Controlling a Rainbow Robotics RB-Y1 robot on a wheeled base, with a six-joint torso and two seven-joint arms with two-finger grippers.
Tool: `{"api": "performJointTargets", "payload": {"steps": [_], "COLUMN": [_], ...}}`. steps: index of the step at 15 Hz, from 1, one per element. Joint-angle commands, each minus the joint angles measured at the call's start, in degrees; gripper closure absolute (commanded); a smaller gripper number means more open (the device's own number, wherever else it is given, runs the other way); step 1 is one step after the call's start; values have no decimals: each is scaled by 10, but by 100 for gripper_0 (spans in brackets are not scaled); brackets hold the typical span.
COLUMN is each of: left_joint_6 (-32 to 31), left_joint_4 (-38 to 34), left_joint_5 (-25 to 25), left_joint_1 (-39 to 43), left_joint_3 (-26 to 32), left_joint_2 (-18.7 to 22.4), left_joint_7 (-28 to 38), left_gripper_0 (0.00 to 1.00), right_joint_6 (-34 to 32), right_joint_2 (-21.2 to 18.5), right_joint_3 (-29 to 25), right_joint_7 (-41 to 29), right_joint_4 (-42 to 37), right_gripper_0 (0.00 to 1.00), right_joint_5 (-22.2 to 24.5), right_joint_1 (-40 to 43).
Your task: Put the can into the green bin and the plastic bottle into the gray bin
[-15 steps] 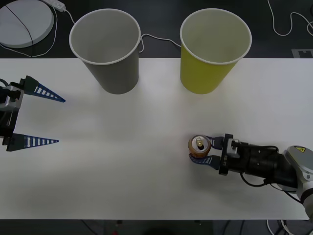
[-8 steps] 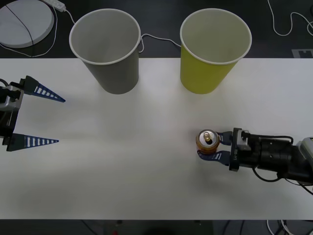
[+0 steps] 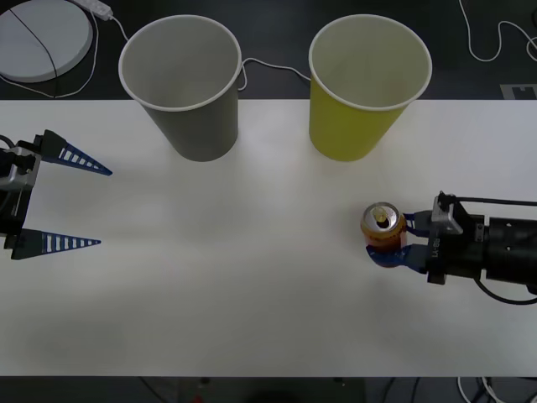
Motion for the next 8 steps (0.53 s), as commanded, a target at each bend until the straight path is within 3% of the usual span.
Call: {"api": "performJointTargets", "payload": {"steps": [1,8], "left_joint_6": [0,0], "left_joint_4": [0,0], "left_joint_5": [0,0], "left_joint_1": [0,0], "left_joint_3": [0,0], "left_joint_2": [0,0], "left_joint_7": [0,0], "left_gripper_0": [0,0], "right_joint_6": [12,8], "right_joint_2": [-39,-130], "right_joint_3": [-3,-40], "right_joint_7": [-93,-292], "right_joint_4": [-49,-125], "right_gripper_0": [100,100], "right_joint_5": [8,8], "right_joint_1": [8,7]}}
